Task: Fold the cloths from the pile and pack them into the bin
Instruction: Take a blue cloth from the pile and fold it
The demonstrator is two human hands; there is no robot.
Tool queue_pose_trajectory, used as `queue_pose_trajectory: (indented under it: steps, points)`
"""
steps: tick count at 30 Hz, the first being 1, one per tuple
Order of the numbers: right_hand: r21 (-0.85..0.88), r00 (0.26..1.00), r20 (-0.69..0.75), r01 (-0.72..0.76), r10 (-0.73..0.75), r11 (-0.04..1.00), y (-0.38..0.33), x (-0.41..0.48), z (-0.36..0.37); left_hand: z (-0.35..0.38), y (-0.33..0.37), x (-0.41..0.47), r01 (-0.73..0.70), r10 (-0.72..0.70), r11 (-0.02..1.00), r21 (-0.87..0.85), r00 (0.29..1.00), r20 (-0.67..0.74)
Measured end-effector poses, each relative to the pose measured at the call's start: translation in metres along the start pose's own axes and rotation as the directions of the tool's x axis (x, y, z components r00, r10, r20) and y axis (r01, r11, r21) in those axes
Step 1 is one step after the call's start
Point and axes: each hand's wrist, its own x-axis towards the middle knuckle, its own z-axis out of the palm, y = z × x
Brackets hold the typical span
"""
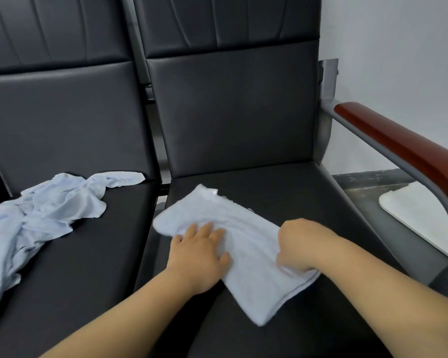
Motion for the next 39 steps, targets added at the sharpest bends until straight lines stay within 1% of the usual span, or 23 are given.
queue_pose_trajectory:
  steps: [1, 3, 4, 6, 8, 9, 11, 12, 15, 17, 19, 20, 22, 24, 26, 28, 29, 31, 33, 34, 36, 37, 39]
  points:
    - [-0.01, 0.999, 0.038, 0.031, -0.031, 0.999, -0.007, -0.005, 0.004, -0.001, -0.001, 0.0, 0.048, -0.048, 0.999, -0.012, 0.999, 0.011]
    - [-0.006, 0.995, 0.049, 0.089, -0.088, 0.996, -0.018, -0.012, 0.009, -0.003, -0.003, -0.002, 0.108, -0.109, 0.994, -0.021, 0.992, -0.057]
    - [0.002, 0.993, 0.039, 0.115, -0.115, 0.993, -0.022, -0.015, 0.013, -0.003, -0.005, -0.006, 0.115, -0.121, 0.99, -0.08, 0.989, -0.081]
    - [0.069, 0.984, -0.012, 0.176, -0.176, 0.982, -0.024, -0.019, 0.017, -0.002, -0.005, -0.019, 0.07, -0.089, 0.939, -0.338, 0.995, -0.04]
    - [0.191, 0.974, -0.055, 0.228, -0.222, 0.955, -0.022, -0.026, 0.02, -0.001, -0.001, -0.037, -0.005, 0.007, 0.813, -0.583, 1.0, 0.0]
    - [0.24, 0.969, -0.054, 0.246, -0.24, 0.939, -0.021, -0.029, 0.022, -0.002, 0.002, -0.049, -0.011, 0.037, 0.736, -0.677, 0.999, 0.024]
    - [0.297, 0.964, -0.044, 0.262, -0.261, 0.918, -0.019, -0.032, 0.025, -0.001, 0.006, -0.069, 0.043, 0.08, 0.564, -0.825, 0.991, 0.107]
    - [0.311, 0.963, -0.041, 0.264, -0.265, 0.913, -0.018, -0.033, 0.026, 0.0, 0.006, -0.077, 0.068, 0.109, 0.518, -0.853, 0.983, 0.145]
    - [0.357, 0.96, 0.008, 0.259, -0.28, 0.898, -0.015, -0.039, 0.026, 0.005, 0.001, -0.091, 0.097, 0.173, 0.481, -0.871, 0.964, 0.203]
    - [0.353, 0.951, 0.068, 0.26, -0.302, 0.899, -0.015, -0.044, 0.026, 0.004, 0.001, -0.094, 0.086, 0.091, 0.518, -0.851, 0.984, 0.156]
    - [0.342, 0.949, 0.093, 0.253, -0.301, 0.905, -0.018, -0.048, 0.028, 0.0, 0.002, -0.096, 0.065, -0.034, 0.61, -0.79, 0.998, 0.056]
    - [0.328, 0.952, 0.082, 0.254, -0.295, 0.91, -0.021, -0.051, 0.03, -0.002, 0.002, -0.096, 0.052, -0.065, 0.644, -0.763, 0.998, 0.013]
    - [0.26, 0.956, 0.036, 0.271, -0.29, 0.927, -0.026, -0.054, 0.034, -0.007, 0.002, -0.095, 0.039, -0.09, 0.649, -0.76, 0.996, -0.026]
    - [0.184, 0.959, -0.052, 0.283, -0.279, 0.941, -0.031, -0.054, 0.037, -0.012, -0.002, -0.092, 0.026, -0.105, 0.666, -0.745, 0.993, -0.06]
    - [0.193, 0.964, -0.148, 0.248, -0.222, 0.949, -0.031, -0.052, 0.034, -0.019, -0.009, -0.087, 0.042, -0.113, 0.675, -0.737, 0.993, -0.046]
    - [0.312, 0.974, -0.151, 0.208, -0.168, 0.927, -0.027, -0.049, 0.026, -0.028, -0.018, -0.083, 0.142, -0.146, 0.596, -0.79, 0.987, 0.067]
    - [0.411, 0.982, -0.098, 0.187, -0.16, 0.892, -0.023, -0.049, 0.023, -0.032, -0.022, -0.082, 0.218, -0.161, 0.533, -0.818, 0.975, 0.154]
    - [0.606, 0.981, 0.057, 0.113, -0.185, 0.788, -0.019, -0.05, 0.017, -0.04, -0.028, -0.084, 0.382, -0.141, 0.422, -0.822, 0.924, 0.357]
    - [0.724, 0.959, 0.159, 0.048, -0.234, 0.688, -0.016, -0.053, 0.015, -0.046, -0.033, -0.087, 0.505, -0.094, 0.372, -0.779, 0.855, 0.51]
    - [0.775, 0.949, 0.186, 0.017, -0.254, 0.632, -0.015, -0.053, 0.014, -0.048, -0.036, -0.086, 0.542, -0.081, 0.353, -0.763, 0.83, 0.552]
    - [0.841, 0.954, 0.199, -0.047, -0.226, 0.54, -0.013, -0.049, 0.01, -0.052, -0.041, -0.082, 0.568, -0.074, 0.286, -0.772, 0.816, 0.574]
    - [0.859, 0.962, 0.186, -0.061, -0.199, 0.508, -0.013, -0.047, 0.009, -0.053, -0.044, -0.079, 0.552, -0.084, 0.248, -0.796, 0.831, 0.55]
    - [0.871, 0.977, 0.156, -0.067, -0.144, 0.487, -0.015, -0.041, 0.005, -0.053, -0.047, -0.072, 0.481, -0.123, 0.198, -0.854, 0.877, 0.465]
